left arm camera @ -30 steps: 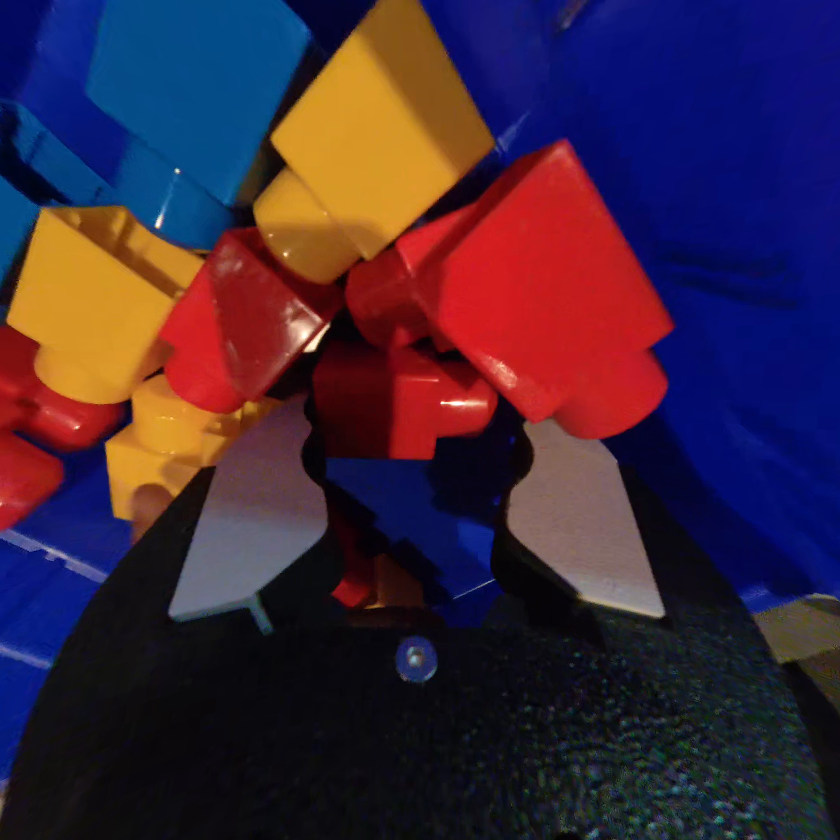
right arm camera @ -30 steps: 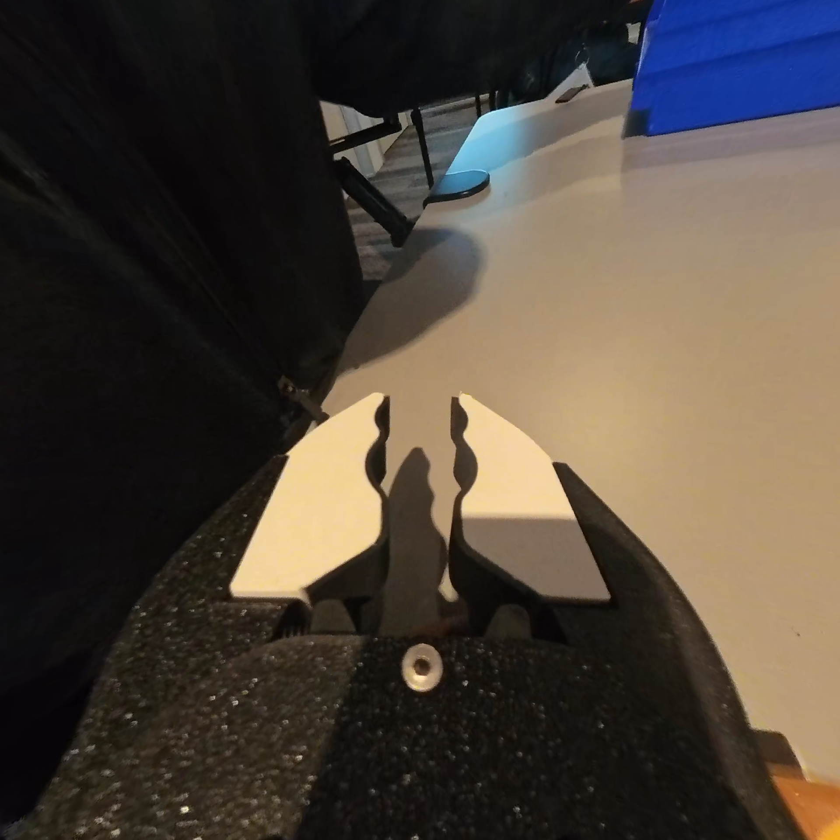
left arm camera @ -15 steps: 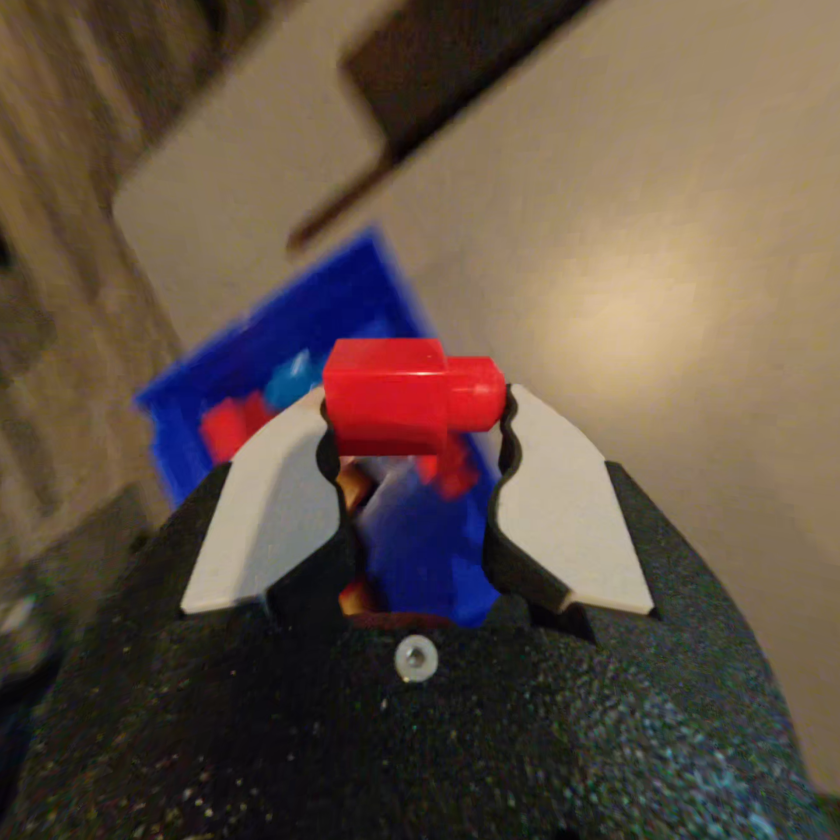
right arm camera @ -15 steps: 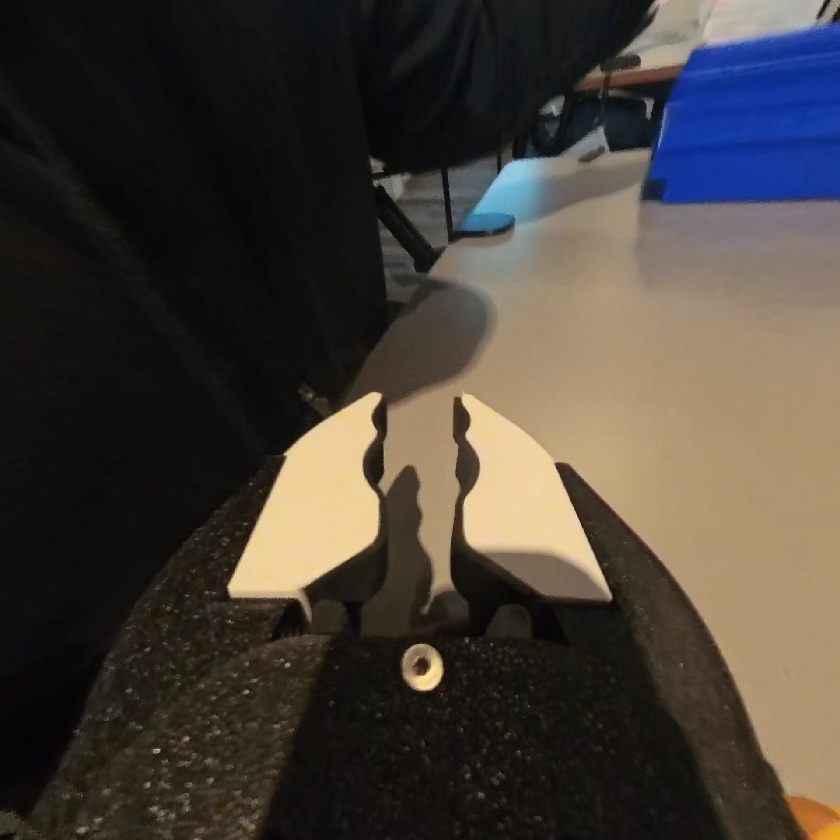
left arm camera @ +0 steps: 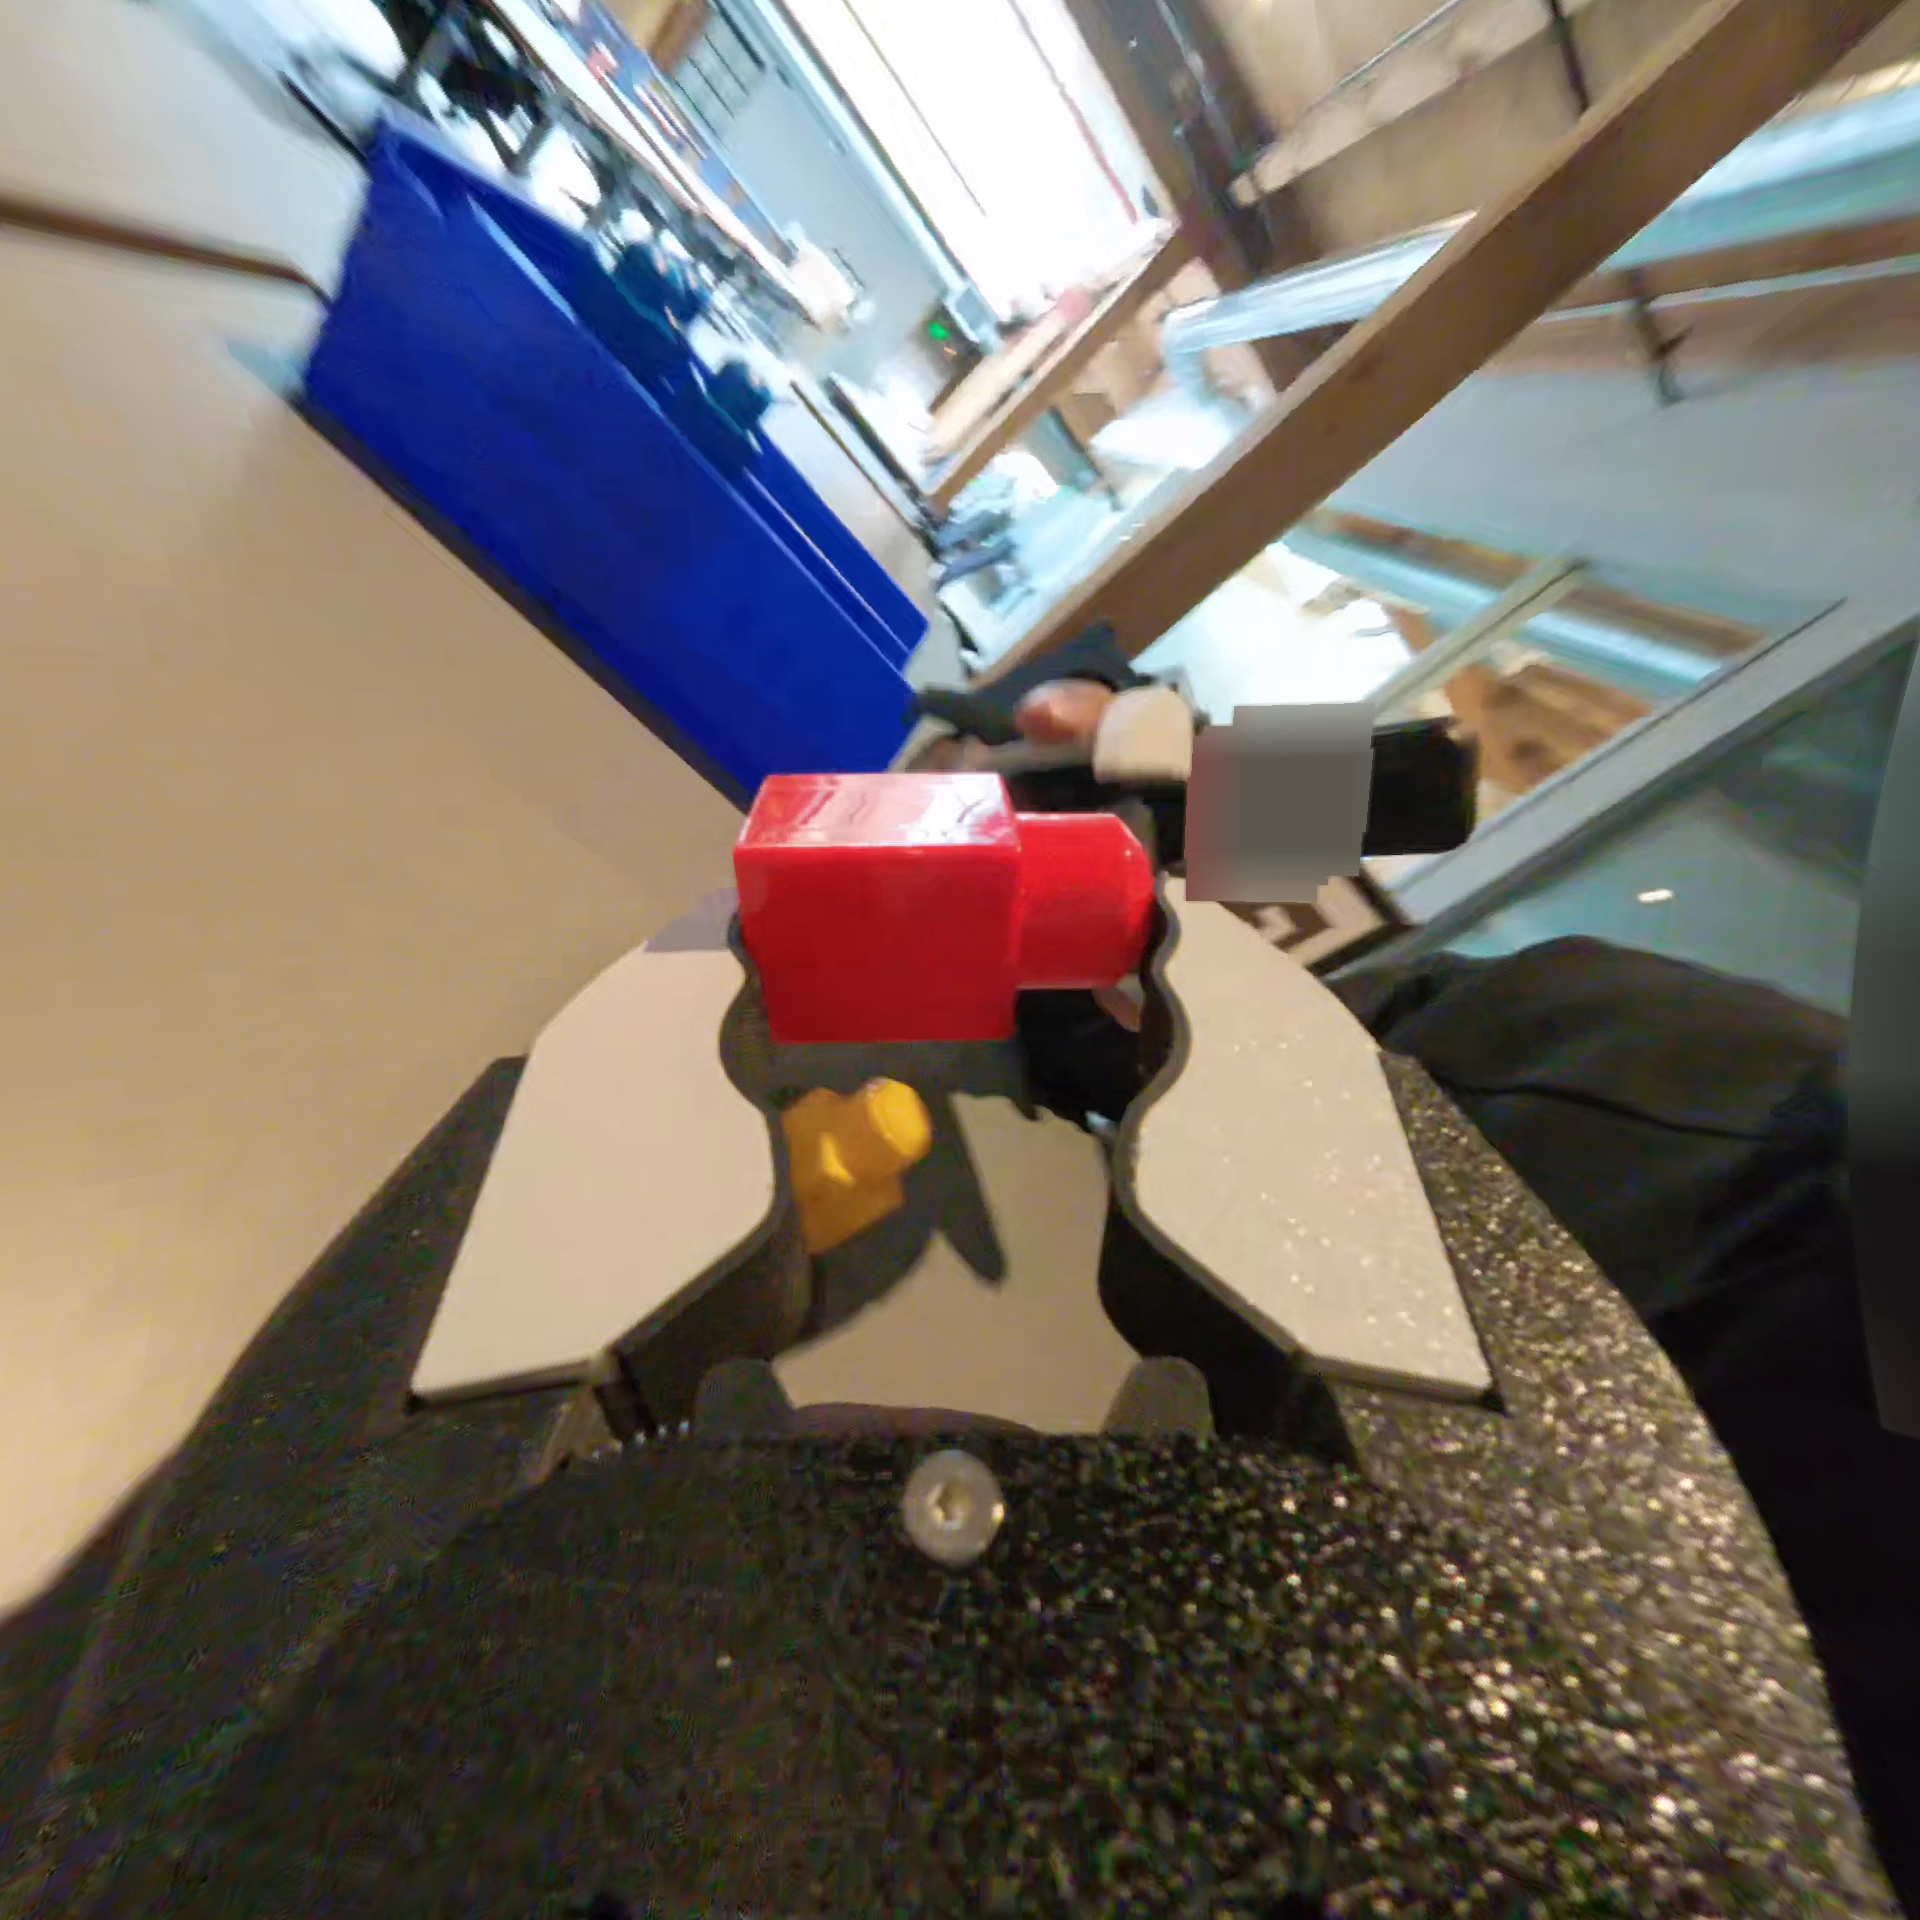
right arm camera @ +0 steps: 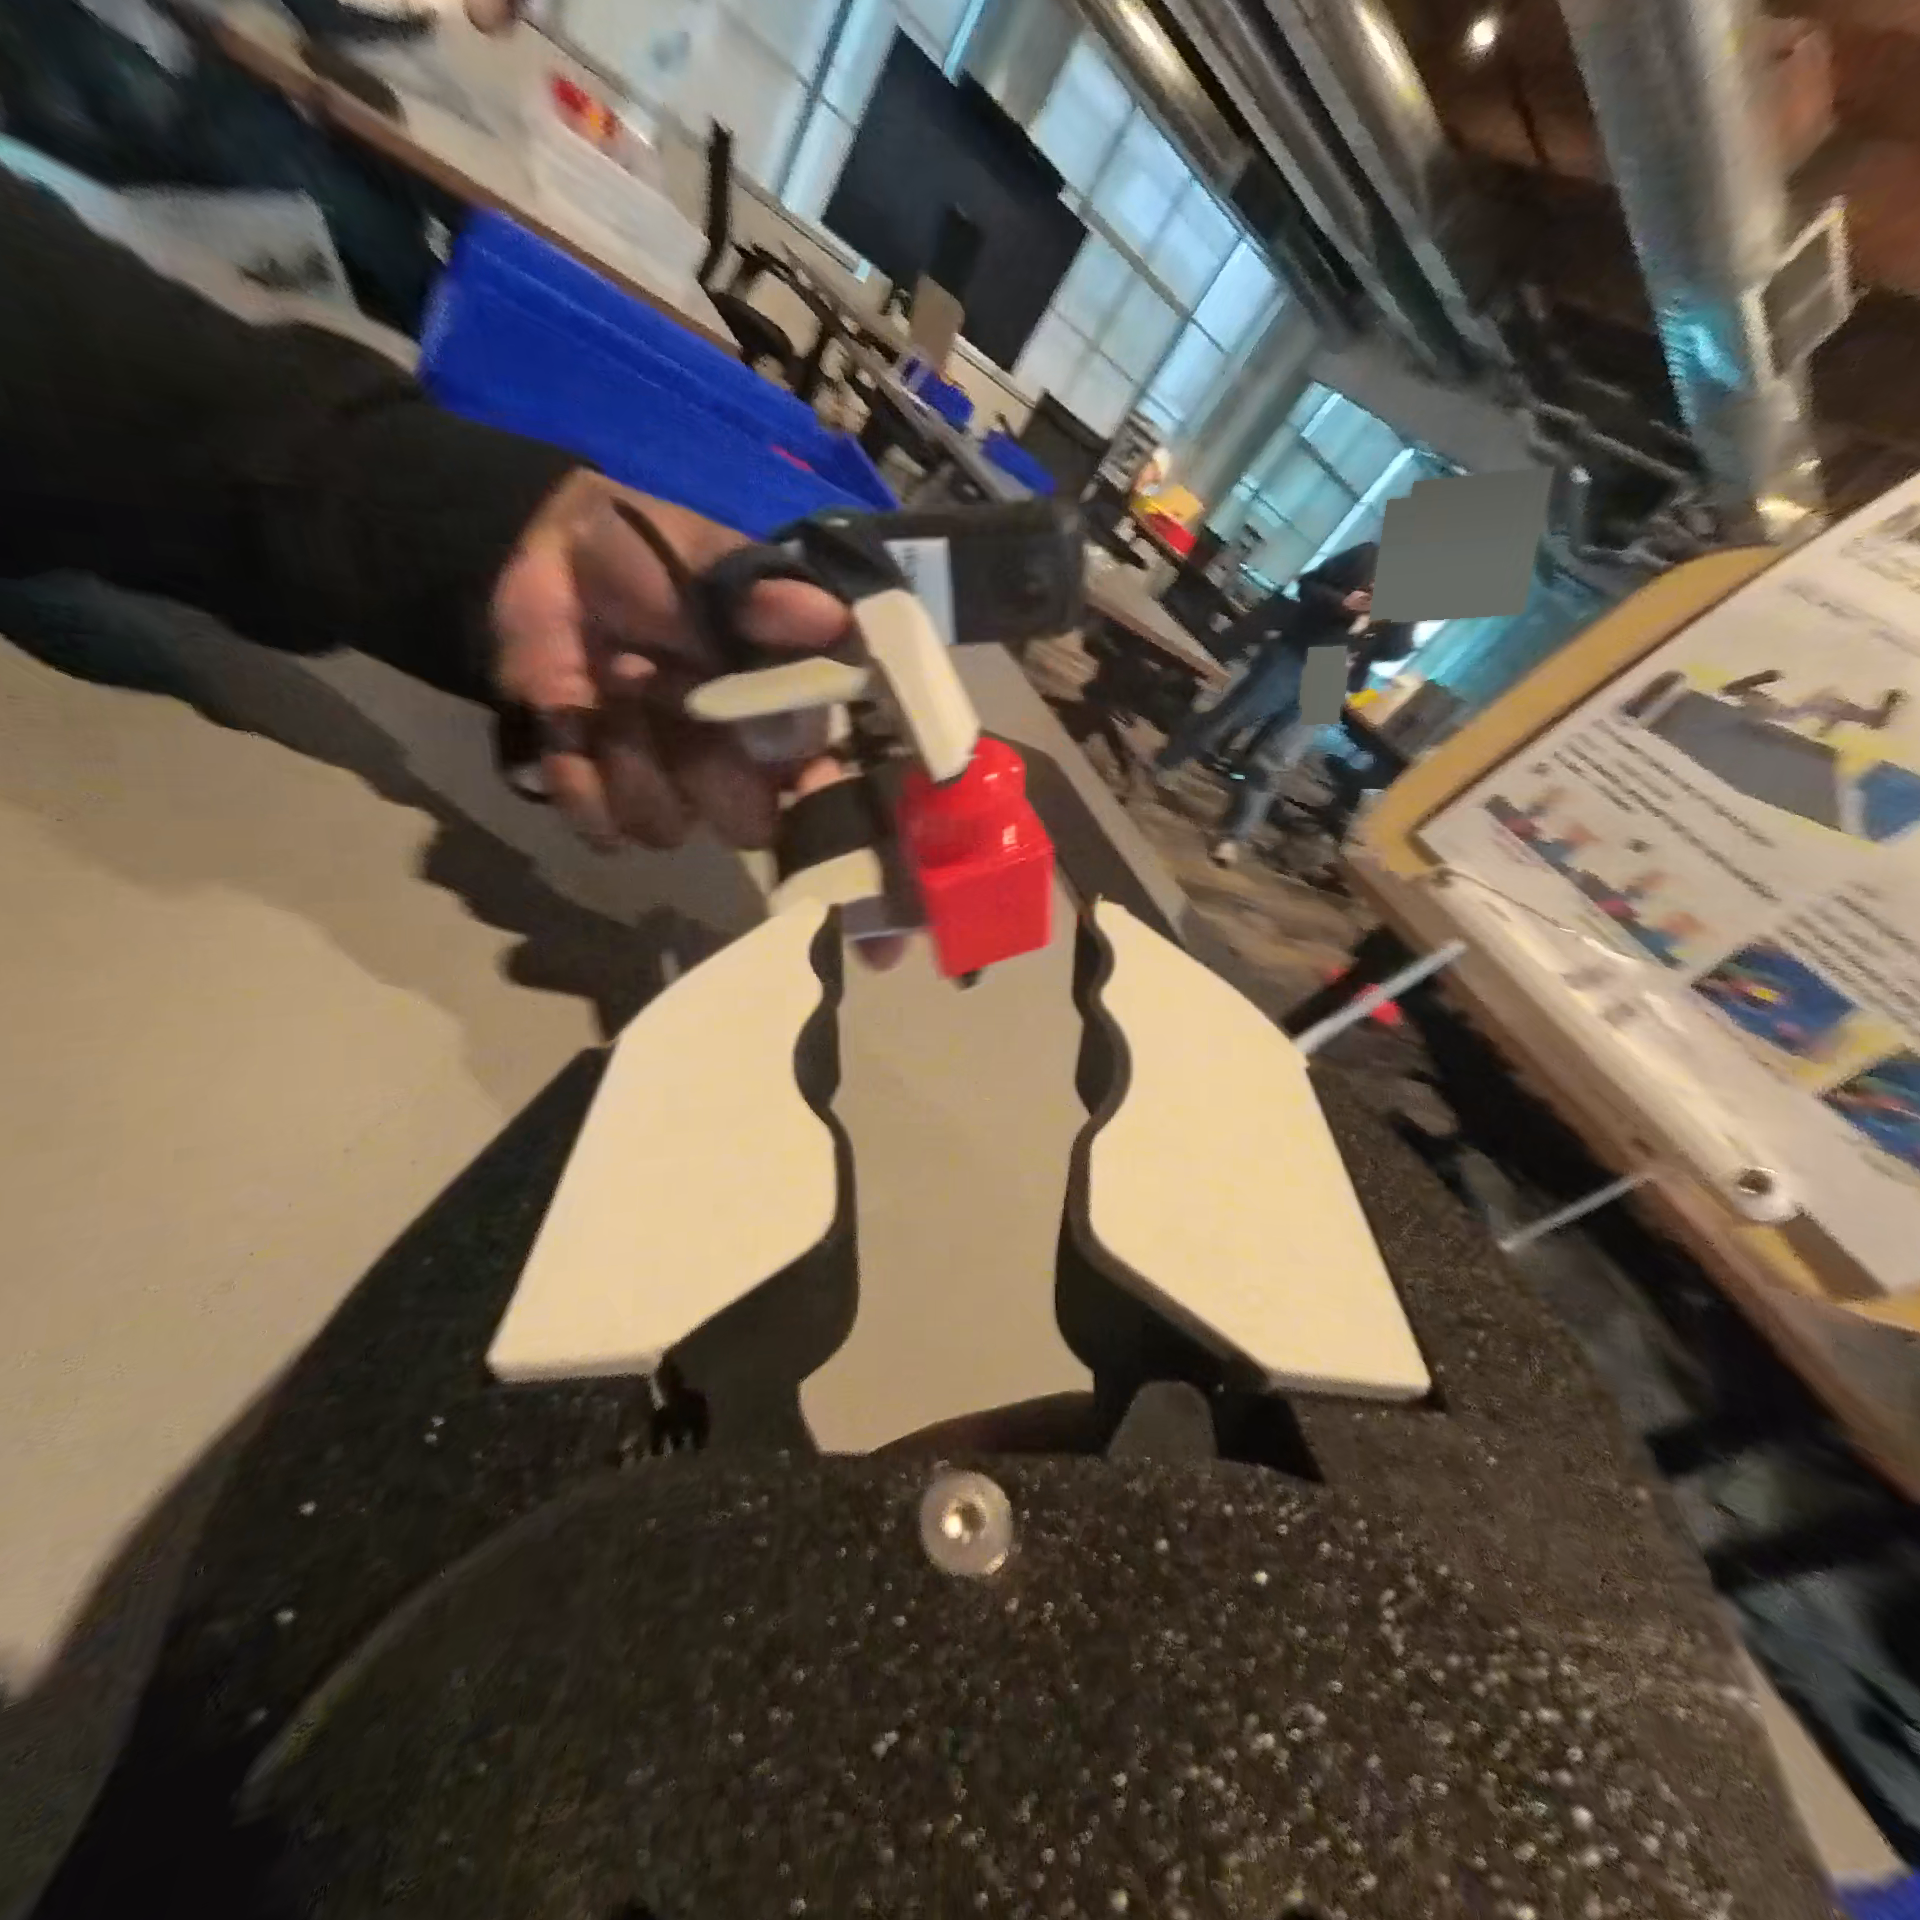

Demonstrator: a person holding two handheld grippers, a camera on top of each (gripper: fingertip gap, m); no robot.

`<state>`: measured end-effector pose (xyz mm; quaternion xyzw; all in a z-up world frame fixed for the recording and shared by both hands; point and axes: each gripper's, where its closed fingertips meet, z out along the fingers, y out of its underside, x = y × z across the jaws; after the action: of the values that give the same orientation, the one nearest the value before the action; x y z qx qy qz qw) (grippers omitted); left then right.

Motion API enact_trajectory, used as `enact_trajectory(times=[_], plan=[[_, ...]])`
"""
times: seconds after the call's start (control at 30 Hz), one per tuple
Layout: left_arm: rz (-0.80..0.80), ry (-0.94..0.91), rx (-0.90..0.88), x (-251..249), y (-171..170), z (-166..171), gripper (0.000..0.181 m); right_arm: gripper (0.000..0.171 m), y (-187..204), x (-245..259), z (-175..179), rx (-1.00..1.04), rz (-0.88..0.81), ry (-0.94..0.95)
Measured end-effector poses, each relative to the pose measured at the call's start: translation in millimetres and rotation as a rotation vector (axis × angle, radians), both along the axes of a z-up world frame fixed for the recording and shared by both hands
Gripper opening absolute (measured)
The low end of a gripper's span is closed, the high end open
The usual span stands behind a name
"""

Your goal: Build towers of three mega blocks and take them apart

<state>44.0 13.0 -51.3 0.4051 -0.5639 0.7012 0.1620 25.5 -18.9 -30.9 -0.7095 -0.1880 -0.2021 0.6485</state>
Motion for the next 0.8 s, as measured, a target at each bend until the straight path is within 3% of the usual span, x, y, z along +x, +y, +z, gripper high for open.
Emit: enact_trajectory(times=[0.13,0.33,0.5,0.63,0.8], plan=[[-0.054,0.085,-0.096,-8,-24,-18,0.068,0.05,5,2,-25,-0.054,-0.01,-0.045],[-0.163,0.1,-0.079,-21,-48,-21,0.069,0.056,8,0,-40,-0.093,-0.027,-0.088],[-0.211,0.099,-0.046,-31,-58,-25,0.069,0.036,7,-4,-44,-0.114,0.001,-0.072],[-0.205,0.06,-0.034,-35,-49,-24,0.064,0.036,-4,-6,-47,-0.162,0.101,0.092],[-0.081,-0.008,0.007,-22,-6,-30,0.057,0.036,-31,-14,-49,-0.296,0.345,0.435]])
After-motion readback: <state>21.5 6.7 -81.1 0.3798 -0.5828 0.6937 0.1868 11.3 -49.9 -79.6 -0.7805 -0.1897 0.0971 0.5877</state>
